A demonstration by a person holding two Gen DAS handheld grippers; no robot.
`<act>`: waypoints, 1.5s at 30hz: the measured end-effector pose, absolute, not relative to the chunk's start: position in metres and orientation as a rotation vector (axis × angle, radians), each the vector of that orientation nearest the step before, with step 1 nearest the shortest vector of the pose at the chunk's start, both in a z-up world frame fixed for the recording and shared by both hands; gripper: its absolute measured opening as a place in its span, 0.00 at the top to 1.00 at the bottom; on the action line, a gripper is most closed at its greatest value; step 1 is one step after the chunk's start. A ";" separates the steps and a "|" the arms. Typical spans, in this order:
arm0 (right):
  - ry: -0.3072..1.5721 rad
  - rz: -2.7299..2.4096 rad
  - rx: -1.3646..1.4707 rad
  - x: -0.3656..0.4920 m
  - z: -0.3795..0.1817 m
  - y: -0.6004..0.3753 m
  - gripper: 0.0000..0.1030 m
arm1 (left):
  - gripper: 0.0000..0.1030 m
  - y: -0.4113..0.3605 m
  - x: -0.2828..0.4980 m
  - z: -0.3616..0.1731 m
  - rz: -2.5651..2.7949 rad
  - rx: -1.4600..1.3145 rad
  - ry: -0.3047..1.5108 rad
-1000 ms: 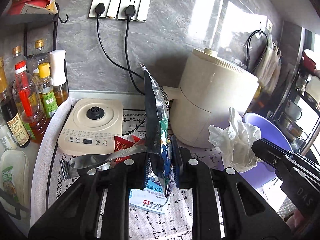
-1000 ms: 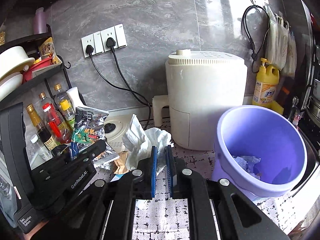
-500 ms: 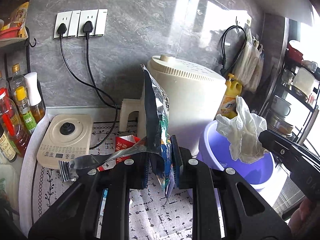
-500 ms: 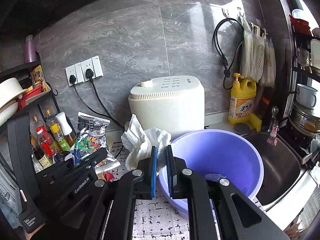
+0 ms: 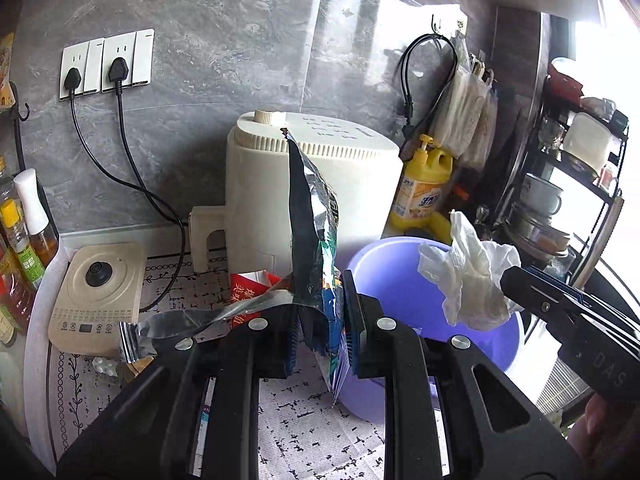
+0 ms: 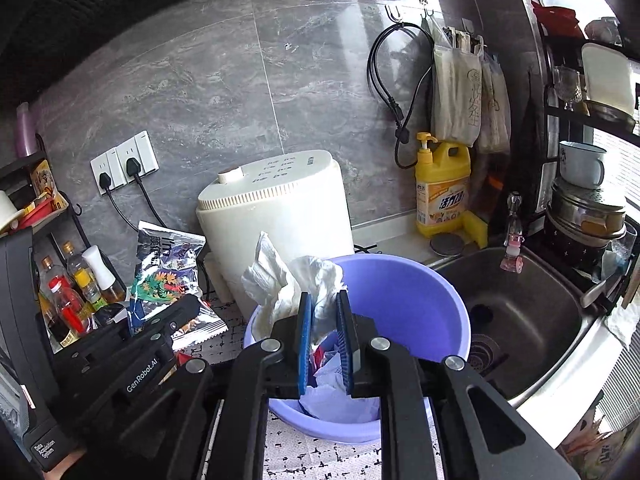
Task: Collect trash
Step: 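Carry the snack bag and tissue over the lavender bucket and open both tools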
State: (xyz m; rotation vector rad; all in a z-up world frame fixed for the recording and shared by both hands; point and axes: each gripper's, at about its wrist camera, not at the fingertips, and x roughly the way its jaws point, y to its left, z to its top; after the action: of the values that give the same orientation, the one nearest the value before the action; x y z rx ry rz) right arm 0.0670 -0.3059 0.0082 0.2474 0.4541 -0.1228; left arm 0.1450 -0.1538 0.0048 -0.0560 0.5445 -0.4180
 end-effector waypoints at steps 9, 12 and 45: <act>0.425 -0.242 0.292 0.040 0.005 -0.335 0.42 | 0.81 -0.191 0.146 0.002 -0.512 -0.038 0.557; 0.426 -0.279 0.305 0.032 0.002 -0.344 0.38 | 0.81 -0.204 0.145 -0.001 -0.547 -0.033 0.570; 0.457 -0.108 0.264 0.062 -0.005 -0.311 0.27 | 0.06 -0.127 0.144 -0.001 -0.295 -0.095 0.536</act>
State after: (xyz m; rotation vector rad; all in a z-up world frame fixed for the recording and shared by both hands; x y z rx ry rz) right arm 0.0619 -0.3114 -0.0054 0.2639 0.4575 -0.1080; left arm 0.1440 -0.1274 -0.0007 -0.0945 0.5359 -0.2953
